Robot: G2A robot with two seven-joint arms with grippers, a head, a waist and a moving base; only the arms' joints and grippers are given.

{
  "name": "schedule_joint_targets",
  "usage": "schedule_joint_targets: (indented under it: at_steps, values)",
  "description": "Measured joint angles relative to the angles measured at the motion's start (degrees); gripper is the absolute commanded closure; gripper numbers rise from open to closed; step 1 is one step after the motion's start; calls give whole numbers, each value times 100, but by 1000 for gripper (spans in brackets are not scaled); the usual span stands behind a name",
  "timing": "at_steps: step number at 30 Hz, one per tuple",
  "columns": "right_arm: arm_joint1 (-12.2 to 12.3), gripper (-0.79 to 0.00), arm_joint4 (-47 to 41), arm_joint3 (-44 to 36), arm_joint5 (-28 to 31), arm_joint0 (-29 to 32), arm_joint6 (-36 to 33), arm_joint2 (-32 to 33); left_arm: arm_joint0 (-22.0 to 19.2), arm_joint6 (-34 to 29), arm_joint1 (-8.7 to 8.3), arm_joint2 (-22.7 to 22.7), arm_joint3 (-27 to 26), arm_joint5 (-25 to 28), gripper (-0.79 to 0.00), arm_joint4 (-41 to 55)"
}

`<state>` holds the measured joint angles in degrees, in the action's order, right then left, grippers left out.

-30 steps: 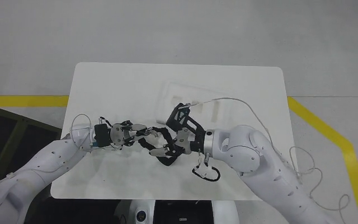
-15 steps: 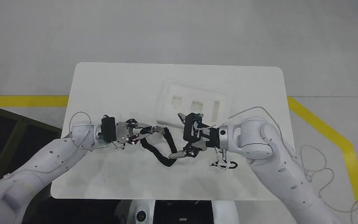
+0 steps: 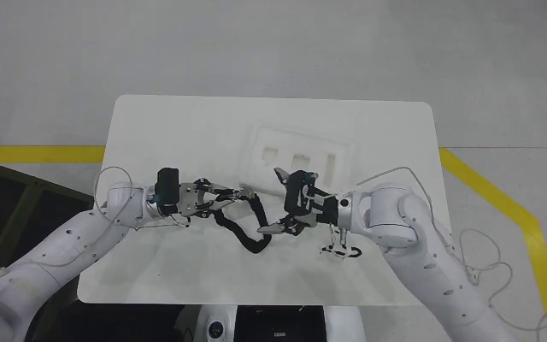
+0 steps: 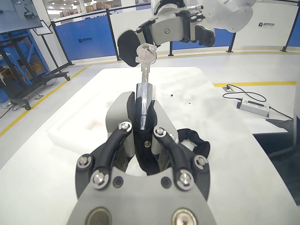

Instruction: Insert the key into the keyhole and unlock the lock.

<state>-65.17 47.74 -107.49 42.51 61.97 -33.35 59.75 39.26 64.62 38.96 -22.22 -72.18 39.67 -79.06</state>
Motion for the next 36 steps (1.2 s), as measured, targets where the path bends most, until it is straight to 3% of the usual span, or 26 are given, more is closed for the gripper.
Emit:
schedule_joint_targets:
  at_steps: [18,36]
  values:
    - [25,0,1696,-267,-65,233,1290,7,134,-109,36,-52,-59,109,0,-58]
    - [-35,0,1844,-65,-21,-90,1137,-376,155,-171,75,-96,-102,170,0,-193]
